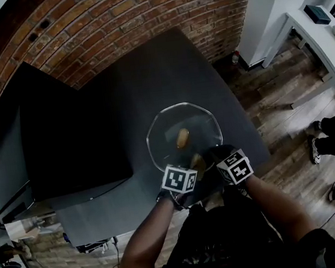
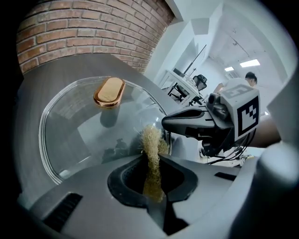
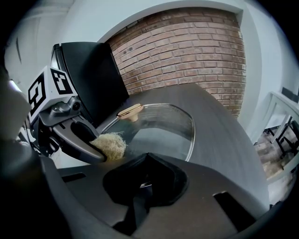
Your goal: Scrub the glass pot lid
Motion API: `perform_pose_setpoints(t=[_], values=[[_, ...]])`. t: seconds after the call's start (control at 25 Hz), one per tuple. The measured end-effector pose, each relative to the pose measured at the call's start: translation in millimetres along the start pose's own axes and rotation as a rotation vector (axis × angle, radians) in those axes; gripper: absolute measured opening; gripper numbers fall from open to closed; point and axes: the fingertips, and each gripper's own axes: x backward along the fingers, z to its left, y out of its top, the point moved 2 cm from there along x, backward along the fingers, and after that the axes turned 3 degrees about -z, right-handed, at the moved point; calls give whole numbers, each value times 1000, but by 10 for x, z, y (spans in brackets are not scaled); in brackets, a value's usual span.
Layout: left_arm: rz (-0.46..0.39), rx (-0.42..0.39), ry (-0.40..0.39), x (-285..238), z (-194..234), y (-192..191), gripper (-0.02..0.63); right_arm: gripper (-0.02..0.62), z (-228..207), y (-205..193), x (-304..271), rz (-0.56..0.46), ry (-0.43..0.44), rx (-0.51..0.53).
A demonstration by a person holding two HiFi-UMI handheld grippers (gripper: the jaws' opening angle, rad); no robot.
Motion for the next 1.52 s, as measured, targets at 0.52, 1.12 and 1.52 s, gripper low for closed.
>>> perform_pose_setpoints(t=[0.52,1.12,1.52], values=[[22,-7,-33,-33,-27,57,58,18,-64,15,0,-6,-3,-13],[22,-22,-52,-158,-164,227,58,18,-97,3,-21,-26,-8,-28],[-1,19,-63,-237,-201,322,58,18,-90,14,-17,-27,-19,-37]])
